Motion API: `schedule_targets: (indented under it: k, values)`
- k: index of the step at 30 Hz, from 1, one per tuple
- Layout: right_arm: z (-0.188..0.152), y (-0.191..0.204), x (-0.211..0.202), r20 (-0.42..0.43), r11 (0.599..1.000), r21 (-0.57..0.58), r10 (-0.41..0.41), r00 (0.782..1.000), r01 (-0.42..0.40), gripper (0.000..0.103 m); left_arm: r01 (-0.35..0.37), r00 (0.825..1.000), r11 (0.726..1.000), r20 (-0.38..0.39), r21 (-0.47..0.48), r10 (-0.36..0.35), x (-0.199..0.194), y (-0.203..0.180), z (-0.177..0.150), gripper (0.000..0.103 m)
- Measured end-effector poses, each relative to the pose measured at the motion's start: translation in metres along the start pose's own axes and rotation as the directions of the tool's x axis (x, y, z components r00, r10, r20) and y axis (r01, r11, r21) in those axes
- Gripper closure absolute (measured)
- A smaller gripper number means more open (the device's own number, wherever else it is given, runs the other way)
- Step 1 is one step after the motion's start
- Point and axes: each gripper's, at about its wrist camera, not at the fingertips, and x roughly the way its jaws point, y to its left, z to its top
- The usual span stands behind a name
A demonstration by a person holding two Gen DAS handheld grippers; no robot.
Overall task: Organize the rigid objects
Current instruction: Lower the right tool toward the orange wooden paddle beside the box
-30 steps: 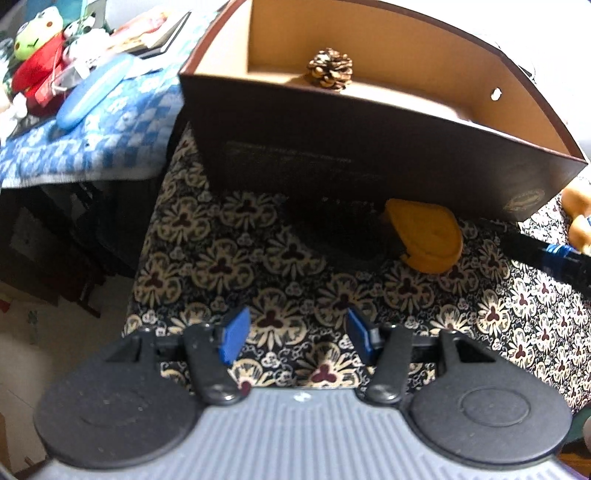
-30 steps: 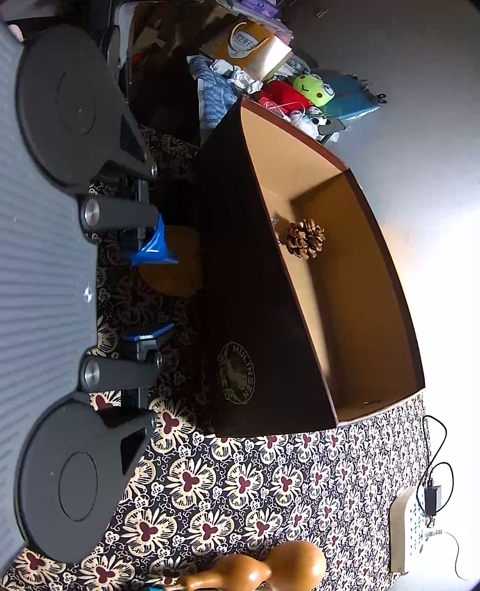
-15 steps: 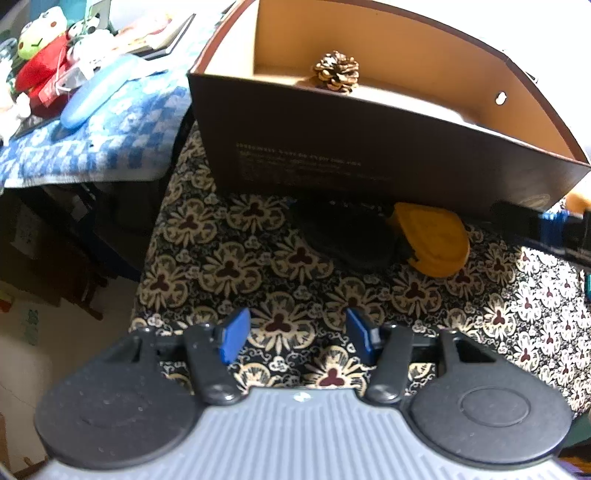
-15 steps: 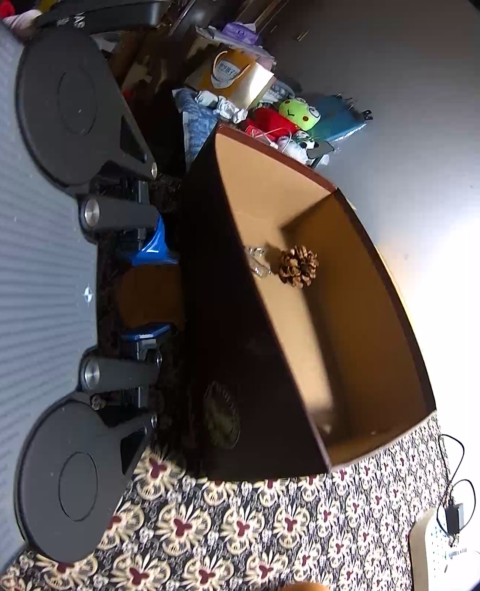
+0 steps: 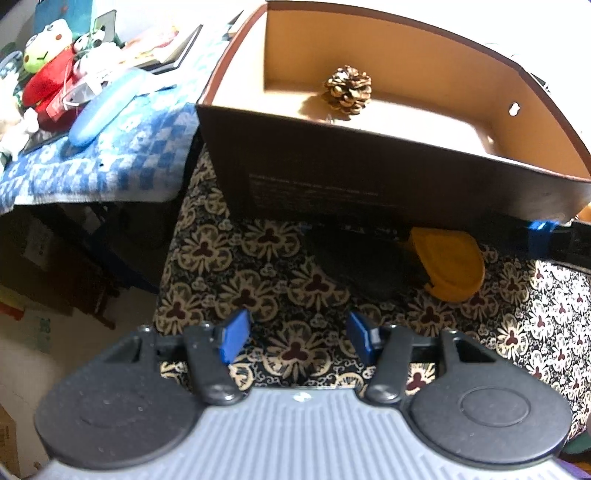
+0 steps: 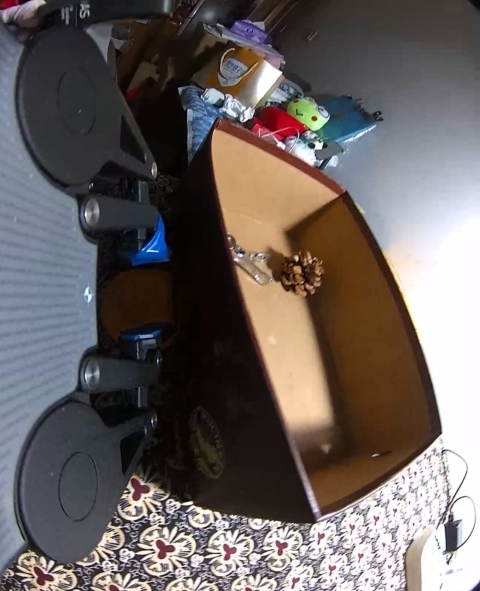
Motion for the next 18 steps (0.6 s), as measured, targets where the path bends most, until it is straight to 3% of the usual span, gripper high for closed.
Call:
schedule_targets:
  k: [8,13,18]
  values:
    - [0.0,-0.006,0.009,-0.018,0.999,0.017,-0.027,0.999,0.027,0.086,0.026,1.0,1.0,0.007,0.015,-0.026,0.004,0.0,0.004,0.047]
    - [0.0,-0.009,0.013,-0.025,0.999,0.017,-0.046,0.999,0.047,0.086,0.104,0.992,0.994,0.063,0.041,-0.107,-0.003,-0.004,0.008,0.047]
    - [-0.002,-0.013,0.017,-0.04,0.998,0.012,-0.061,0.997,0.062,0.086,0.197,0.974,0.978,0.1,0.073,-0.204,-0.005,-0.013,0.012,0.047]
